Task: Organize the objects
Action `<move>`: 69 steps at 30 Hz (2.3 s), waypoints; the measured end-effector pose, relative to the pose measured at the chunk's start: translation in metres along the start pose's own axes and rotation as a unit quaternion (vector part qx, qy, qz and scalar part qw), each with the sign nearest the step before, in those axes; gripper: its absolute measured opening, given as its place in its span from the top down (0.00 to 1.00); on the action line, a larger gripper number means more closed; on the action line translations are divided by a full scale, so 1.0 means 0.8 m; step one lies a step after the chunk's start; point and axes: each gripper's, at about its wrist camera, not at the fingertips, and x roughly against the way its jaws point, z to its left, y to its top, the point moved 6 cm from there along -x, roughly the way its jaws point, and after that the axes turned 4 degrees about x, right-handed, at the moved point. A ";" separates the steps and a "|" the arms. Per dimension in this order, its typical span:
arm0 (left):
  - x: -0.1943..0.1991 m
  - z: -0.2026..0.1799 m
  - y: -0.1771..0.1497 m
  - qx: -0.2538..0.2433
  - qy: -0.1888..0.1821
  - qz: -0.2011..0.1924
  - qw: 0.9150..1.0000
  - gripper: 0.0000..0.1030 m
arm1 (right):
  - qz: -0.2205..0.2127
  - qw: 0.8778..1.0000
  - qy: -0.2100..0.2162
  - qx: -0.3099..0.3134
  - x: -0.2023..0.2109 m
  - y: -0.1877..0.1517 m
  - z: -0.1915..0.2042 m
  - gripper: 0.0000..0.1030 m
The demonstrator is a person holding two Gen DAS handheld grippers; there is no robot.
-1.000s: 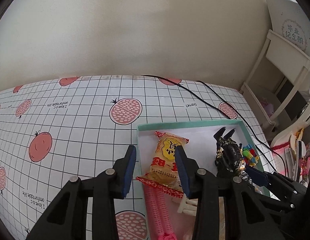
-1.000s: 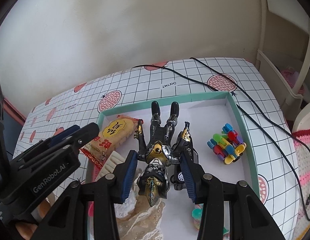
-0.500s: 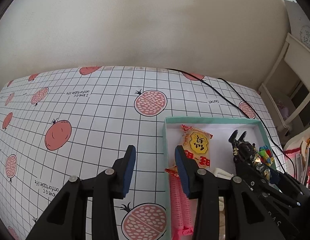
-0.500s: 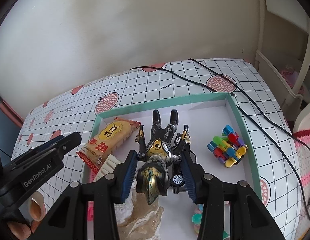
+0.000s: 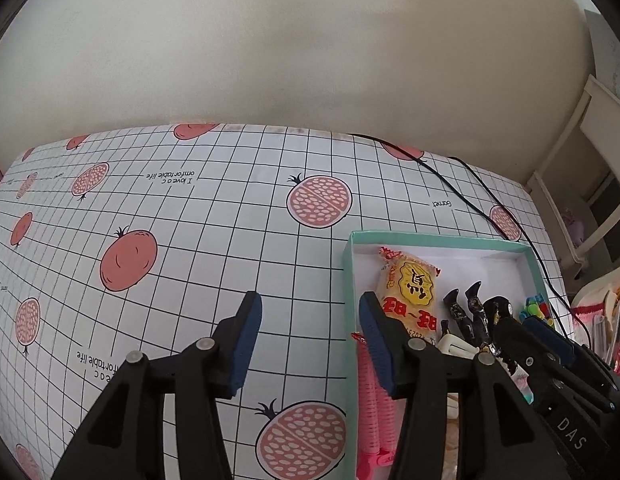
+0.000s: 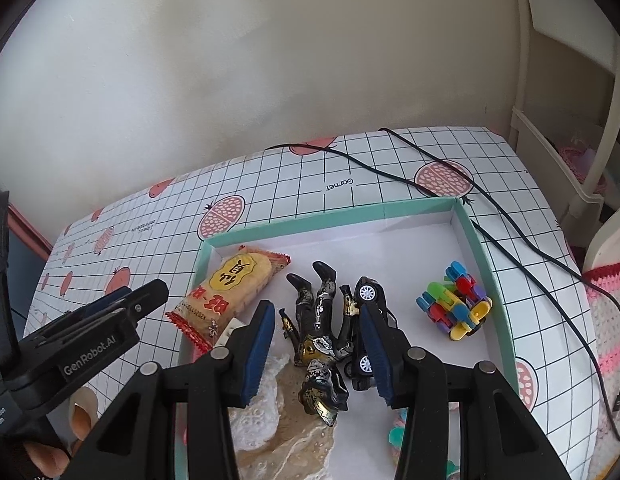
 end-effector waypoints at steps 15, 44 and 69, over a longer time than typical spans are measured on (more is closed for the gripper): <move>0.000 0.018 0.008 0.010 0.028 -0.018 0.999 0.10 | -0.009 1.000 -0.024 -0.008 -0.003 0.000 -0.016 0.08; 0.004 0.042 0.011 0.038 0.049 -0.038 0.997 0.05 | 0.001 0.999 -0.034 -0.010 -0.007 -0.002 -0.020 0.00; 0.120 0.058 -0.026 0.057 0.044 -0.044 0.996 0.05 | -0.008 0.999 -0.047 0.013 0.103 -0.020 0.018 0.00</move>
